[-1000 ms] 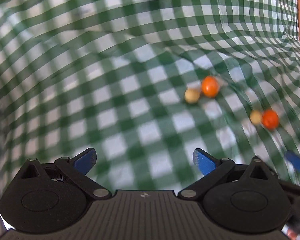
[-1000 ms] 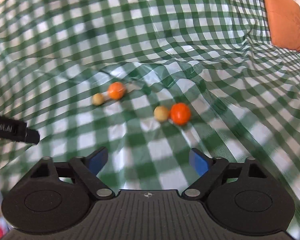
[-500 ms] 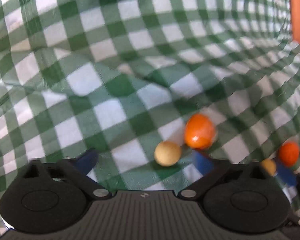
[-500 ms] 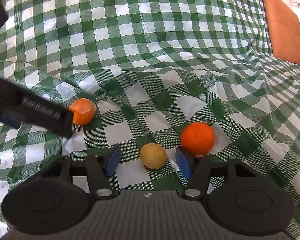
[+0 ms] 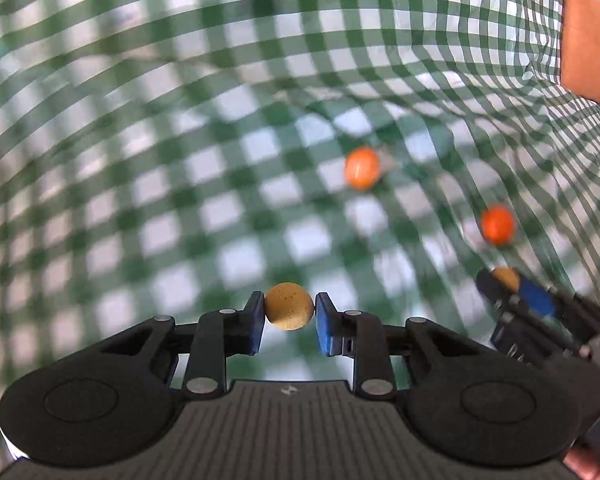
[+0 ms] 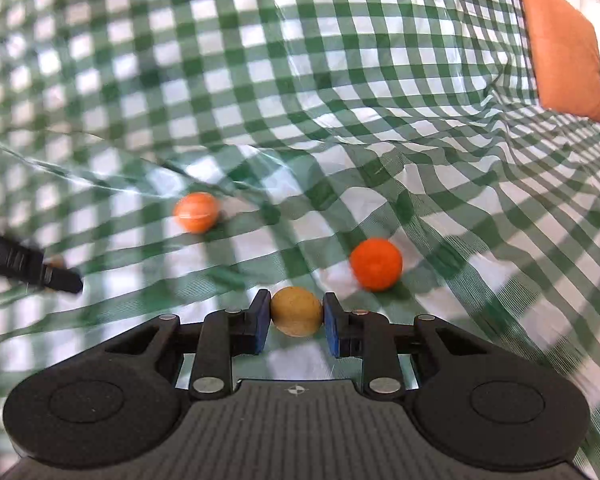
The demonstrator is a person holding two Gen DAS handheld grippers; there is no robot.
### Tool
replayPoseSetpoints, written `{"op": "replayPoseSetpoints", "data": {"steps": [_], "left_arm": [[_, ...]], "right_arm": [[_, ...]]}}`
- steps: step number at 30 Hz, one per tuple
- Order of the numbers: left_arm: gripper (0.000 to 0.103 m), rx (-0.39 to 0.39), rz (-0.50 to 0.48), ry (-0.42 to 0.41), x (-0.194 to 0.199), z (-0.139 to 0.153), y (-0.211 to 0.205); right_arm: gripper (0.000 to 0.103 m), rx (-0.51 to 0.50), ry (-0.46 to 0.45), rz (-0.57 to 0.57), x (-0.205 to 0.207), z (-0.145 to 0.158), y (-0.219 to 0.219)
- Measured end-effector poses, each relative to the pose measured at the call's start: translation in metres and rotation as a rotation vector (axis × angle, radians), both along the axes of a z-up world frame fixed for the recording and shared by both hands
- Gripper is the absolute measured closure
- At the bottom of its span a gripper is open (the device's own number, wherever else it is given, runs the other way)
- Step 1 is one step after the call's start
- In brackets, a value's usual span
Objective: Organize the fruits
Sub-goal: 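Carry both small yellow fruits over the blue plate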
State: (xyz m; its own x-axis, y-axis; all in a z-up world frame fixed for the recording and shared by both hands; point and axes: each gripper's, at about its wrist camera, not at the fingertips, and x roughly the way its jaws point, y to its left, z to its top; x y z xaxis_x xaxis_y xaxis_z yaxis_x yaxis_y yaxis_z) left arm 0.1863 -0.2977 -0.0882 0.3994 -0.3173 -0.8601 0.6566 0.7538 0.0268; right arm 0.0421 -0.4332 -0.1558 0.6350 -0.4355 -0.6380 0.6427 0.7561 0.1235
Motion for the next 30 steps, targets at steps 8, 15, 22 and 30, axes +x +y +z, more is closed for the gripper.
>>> {"op": "replayPoseSetpoints", "data": {"steps": [8, 15, 22, 30], "left_arm": [[0.073, 0.047, 0.101, 0.008, -0.106, 0.051, 0.133], [0.073, 0.058, 0.215, -0.001, -0.171, 0.08, 0.232], [0.073, 0.012, 0.294, 0.003, -0.209, 0.09, 0.298], [0.073, -0.032, 0.348, 0.007, -0.216, 0.092, 0.327]], "right_arm": [[0.074, 0.037, 0.025, 0.218, -0.098, 0.064, 0.105], [0.074, 0.089, 0.004, 0.439, -0.15, 0.108, 0.199], [0.074, 0.067, 0.007, 0.583, -0.17, 0.135, 0.265], [0.074, 0.004, 0.029, 0.637, -0.178, 0.149, 0.295]]}}
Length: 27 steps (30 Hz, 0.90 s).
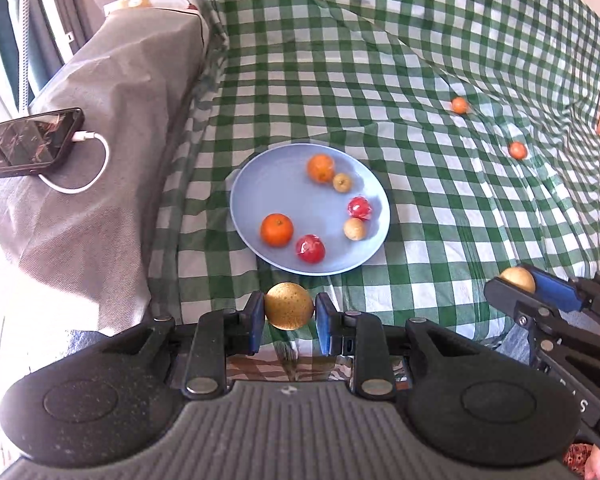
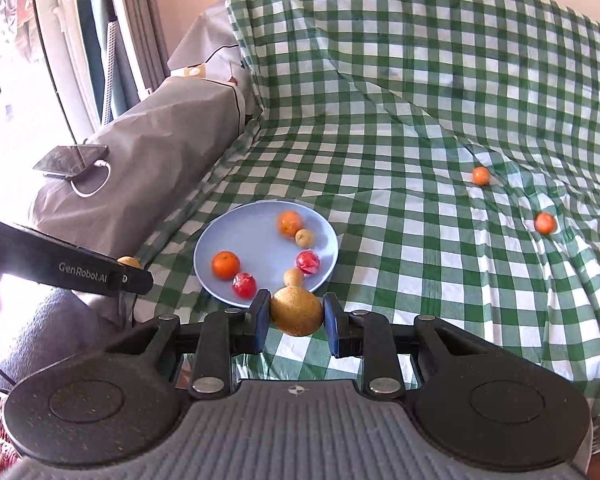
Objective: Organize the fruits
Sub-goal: 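Carry both small yellow fruits over the blue plate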
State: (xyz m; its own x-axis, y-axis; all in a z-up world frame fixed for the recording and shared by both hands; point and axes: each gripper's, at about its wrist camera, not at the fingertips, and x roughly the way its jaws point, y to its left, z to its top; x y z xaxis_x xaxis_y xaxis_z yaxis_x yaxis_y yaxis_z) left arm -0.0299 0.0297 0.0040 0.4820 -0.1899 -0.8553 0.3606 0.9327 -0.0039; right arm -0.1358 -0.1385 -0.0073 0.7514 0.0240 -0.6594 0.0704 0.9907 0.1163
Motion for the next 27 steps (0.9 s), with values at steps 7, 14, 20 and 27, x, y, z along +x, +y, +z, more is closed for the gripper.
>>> {"op": "replayPoseSetpoints", "data": {"steps": [7, 14, 20, 27], "left_arm": [[0.073, -0.014, -0.001, -0.013, -0.001, 0.001, 0.002], [0.073, -0.012, 0.006, -0.009, 0.001, 0.0, 0.002], [0.073, 0.001, 0.014, -0.003, 0.008, -0.002, 0.0], [0.073, 0.011, 0.03, -0.017, 0.027, -0.002, -0.002]], "right_arm": [[0.074, -0.023, 0.005, 0.002, -0.002, 0.001, 0.008], [0.074, -0.03, 0.015, 0.007, -0.003, -0.003, 0.009], [0.074, -0.028, 0.027, 0.008, 0.002, -0.006, 0.005], [0.074, -0.022, 0.037, -0.001, 0.02, -0.008, 0.001]]}}
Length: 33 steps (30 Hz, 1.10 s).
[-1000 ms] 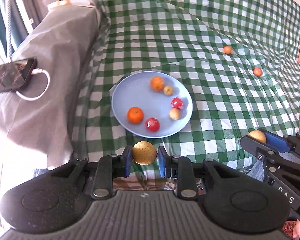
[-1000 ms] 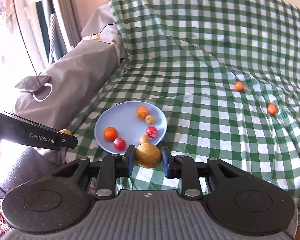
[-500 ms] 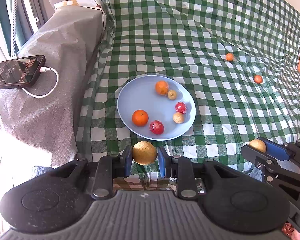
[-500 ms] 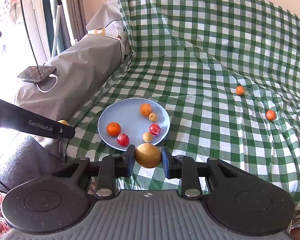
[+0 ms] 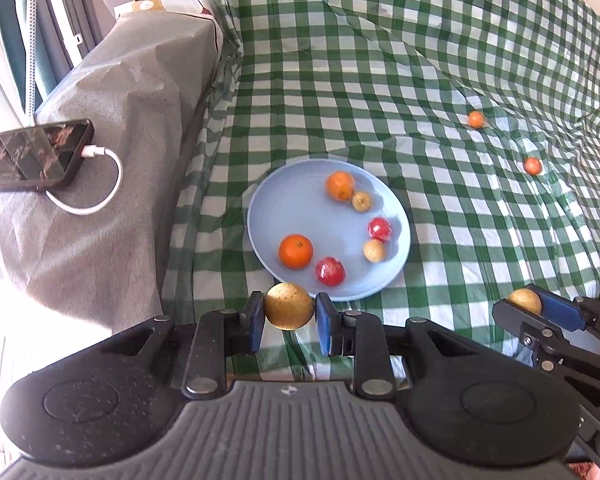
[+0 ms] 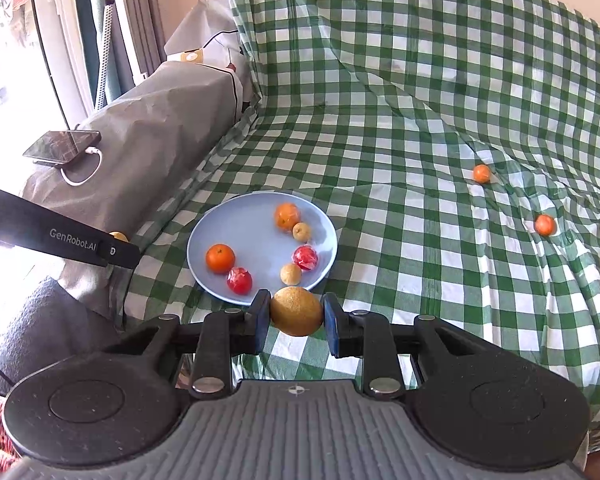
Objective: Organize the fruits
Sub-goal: 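Carry both small yellow fruits over the blue plate, then open both tools to drop the yellow fruits onto the plate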
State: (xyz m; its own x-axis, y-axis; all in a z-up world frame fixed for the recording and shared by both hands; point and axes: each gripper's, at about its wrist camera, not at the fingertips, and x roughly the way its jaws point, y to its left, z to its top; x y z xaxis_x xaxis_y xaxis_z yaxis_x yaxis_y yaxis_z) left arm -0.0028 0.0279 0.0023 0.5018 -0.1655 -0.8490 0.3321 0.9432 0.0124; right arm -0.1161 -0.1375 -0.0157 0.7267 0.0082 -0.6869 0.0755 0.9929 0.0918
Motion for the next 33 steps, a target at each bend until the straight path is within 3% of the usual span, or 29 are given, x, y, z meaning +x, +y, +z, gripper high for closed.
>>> {"op": "replayPoseSetpoints", "data": {"steps": [16, 33], "left_arm": [[0.073, 0.057, -0.001, 0.034, 0.073, -0.029, -0.026], [0.073, 0.154, -0.007, 0.107, 0.141, -0.097, -0.046]], "right_arm": [[0.074, -0.001, 0.053, 0.027, 0.075, -0.029, -0.004], [0.074, -0.004, 0.164, 0.052, 0.147, -0.09, -0.006]]}}
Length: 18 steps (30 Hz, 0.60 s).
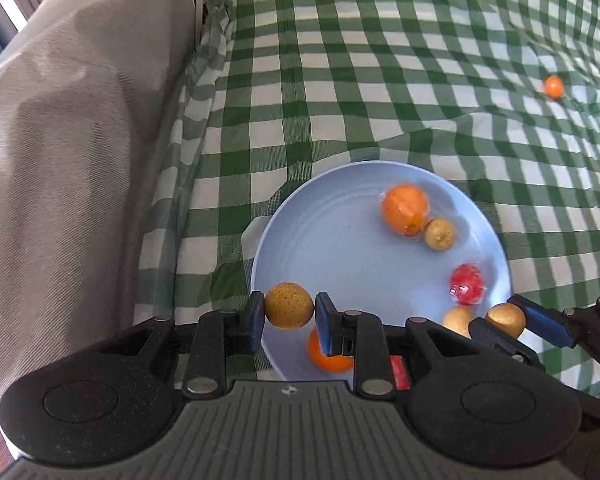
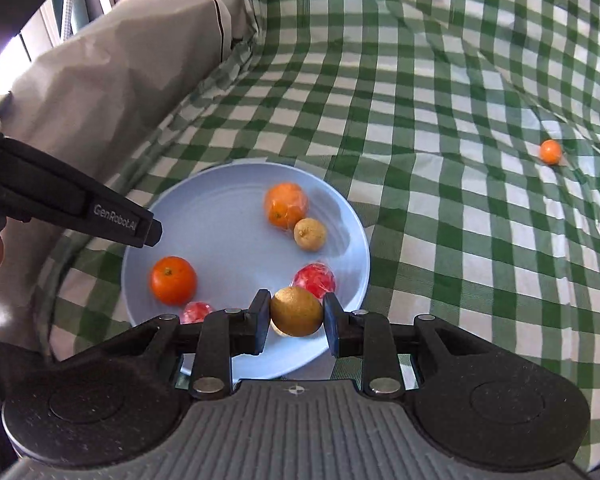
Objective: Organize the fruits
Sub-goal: 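Open both tools to drop the yellow fruits onto the plate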
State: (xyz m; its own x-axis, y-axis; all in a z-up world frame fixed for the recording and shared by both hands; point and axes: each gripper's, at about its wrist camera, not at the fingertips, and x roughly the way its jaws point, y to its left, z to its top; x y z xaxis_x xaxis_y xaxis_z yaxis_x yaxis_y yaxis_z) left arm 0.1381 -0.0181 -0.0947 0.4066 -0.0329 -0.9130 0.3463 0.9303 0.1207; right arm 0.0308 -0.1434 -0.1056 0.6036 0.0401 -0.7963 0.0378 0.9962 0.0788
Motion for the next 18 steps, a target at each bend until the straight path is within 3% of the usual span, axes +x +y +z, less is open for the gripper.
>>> {"op": "replayPoseSetpoints", "data": {"steps": [2, 4, 5, 6, 7, 9, 18], "left_arm": [[0.073, 0.0, -0.01, -0.004, 0.005, -0.004, -0.002], [0.059, -0.014, -0.024, -0.001, 0.006, -0.003, -0.005], [0.03, -0.016, -0.025, -0.001, 0.006, 0.0, -0.006], [0.006, -0.008, -0.018, -0.011, 0.005, 0.003, -0.006], [0.001, -0.001, -0.006, -0.034, 0.001, 0.008, -0.006], [0.0, -0.007, 0.0, -0.059, -0.011, 0.017, -0.002], [0.0, 0.064, 0.045, 0.022, -0.067, 0.04, 0.028]], "right_arm": [[0.074, -0.001, 0.001, 0.001, 0.006, -0.004, -0.001], [0.073, 0.005, 0.0, 0.007, 0.012, -0.007, -0.002], [0.072, 0.011, 0.002, 0.011, 0.014, -0.007, -0.004], [0.062, 0.016, 0.006, 0.013, 0.017, -0.006, -0.006], [0.054, 0.017, 0.01, 0.014, 0.018, -0.004, -0.007], [0.029, 0.014, 0.019, 0.01, 0.012, 0.002, -0.008], [0.007, -0.003, 0.044, 0.052, -0.063, 0.034, 0.014]]}}
